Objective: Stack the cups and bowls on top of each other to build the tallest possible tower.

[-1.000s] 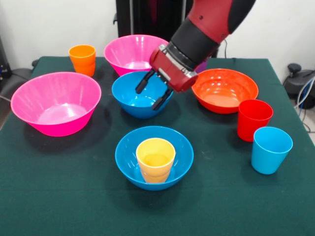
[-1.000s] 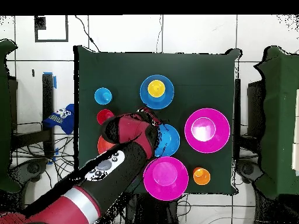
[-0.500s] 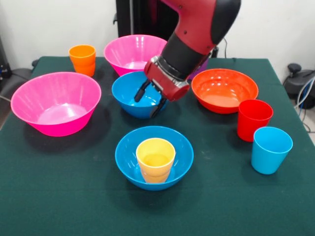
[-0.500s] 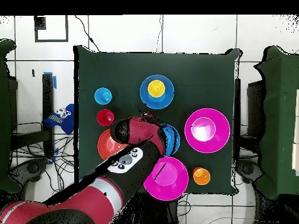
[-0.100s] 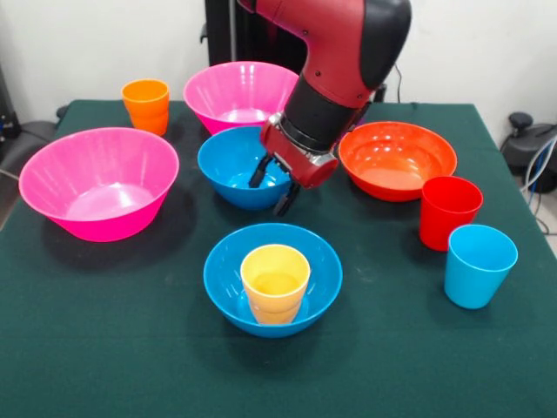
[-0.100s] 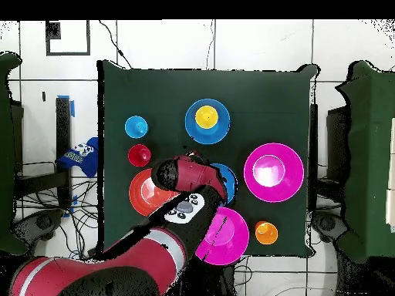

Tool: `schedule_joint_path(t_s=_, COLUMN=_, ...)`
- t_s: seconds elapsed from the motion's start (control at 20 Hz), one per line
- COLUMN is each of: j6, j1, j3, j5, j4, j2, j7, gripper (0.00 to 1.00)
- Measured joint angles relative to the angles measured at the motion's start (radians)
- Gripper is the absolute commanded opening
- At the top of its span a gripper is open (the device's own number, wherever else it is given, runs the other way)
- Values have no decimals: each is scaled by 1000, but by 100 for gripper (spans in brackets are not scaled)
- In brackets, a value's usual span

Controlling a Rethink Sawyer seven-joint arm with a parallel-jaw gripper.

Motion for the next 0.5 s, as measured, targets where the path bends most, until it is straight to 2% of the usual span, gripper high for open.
schedule_joint_path(t_s=0.05, j6=0, j1=0, j3=4, j5=-2, j4=1, j2=-2, j7=0, gripper=0)
schedule_joint_path(t_s=0.5, j6=10, j1=6, j3=11, j5=-18, j4=2, j2=-18, j7=0, gripper=0)
